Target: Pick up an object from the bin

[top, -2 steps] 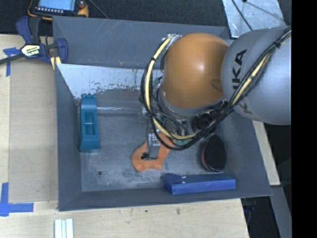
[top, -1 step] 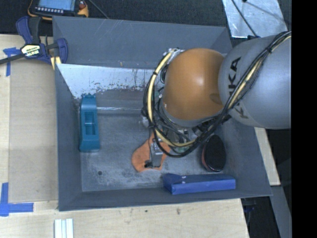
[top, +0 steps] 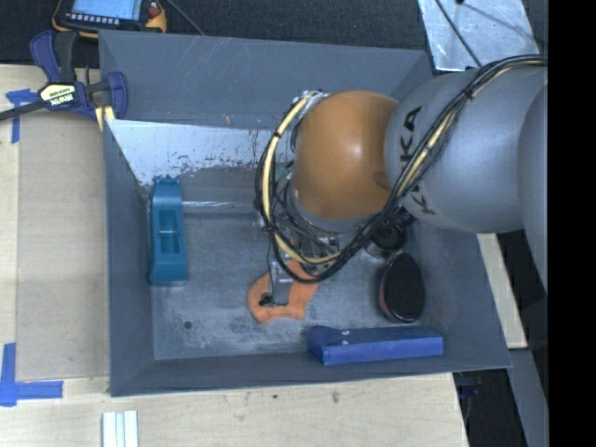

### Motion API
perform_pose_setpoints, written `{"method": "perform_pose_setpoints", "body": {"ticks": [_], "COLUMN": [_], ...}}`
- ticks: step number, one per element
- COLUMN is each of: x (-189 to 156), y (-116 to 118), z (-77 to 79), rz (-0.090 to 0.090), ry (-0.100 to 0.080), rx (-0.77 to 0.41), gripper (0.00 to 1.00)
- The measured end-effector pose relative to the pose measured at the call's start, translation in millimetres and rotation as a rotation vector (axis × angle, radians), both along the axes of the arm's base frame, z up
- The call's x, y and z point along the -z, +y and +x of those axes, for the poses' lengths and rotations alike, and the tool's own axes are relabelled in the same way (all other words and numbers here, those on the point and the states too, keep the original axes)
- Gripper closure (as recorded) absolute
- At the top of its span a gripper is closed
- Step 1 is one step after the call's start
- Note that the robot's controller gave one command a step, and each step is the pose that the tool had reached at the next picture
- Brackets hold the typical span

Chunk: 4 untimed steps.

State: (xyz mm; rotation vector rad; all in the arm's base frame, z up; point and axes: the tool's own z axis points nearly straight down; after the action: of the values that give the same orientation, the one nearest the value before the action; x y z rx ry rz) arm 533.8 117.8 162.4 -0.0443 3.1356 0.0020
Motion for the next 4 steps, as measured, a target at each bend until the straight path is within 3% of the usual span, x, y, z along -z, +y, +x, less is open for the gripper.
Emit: {"method": "perform_pose_setpoints", "body": {"ticks": [1,2,3,4], "x": [40,66,66,75], "y": [-29,-39,-39,-35], "z": [15.0,-1.8,-1.8,22.1], "rz": [-0.001,-0.002,-0.002,-0.003], "ry": [0.002,0.004,0.004,0.002], "rx": [-0.129,-0.493,-0.492,-0.605], "gripper": [0.00,1.00,1.00,1.00]}}
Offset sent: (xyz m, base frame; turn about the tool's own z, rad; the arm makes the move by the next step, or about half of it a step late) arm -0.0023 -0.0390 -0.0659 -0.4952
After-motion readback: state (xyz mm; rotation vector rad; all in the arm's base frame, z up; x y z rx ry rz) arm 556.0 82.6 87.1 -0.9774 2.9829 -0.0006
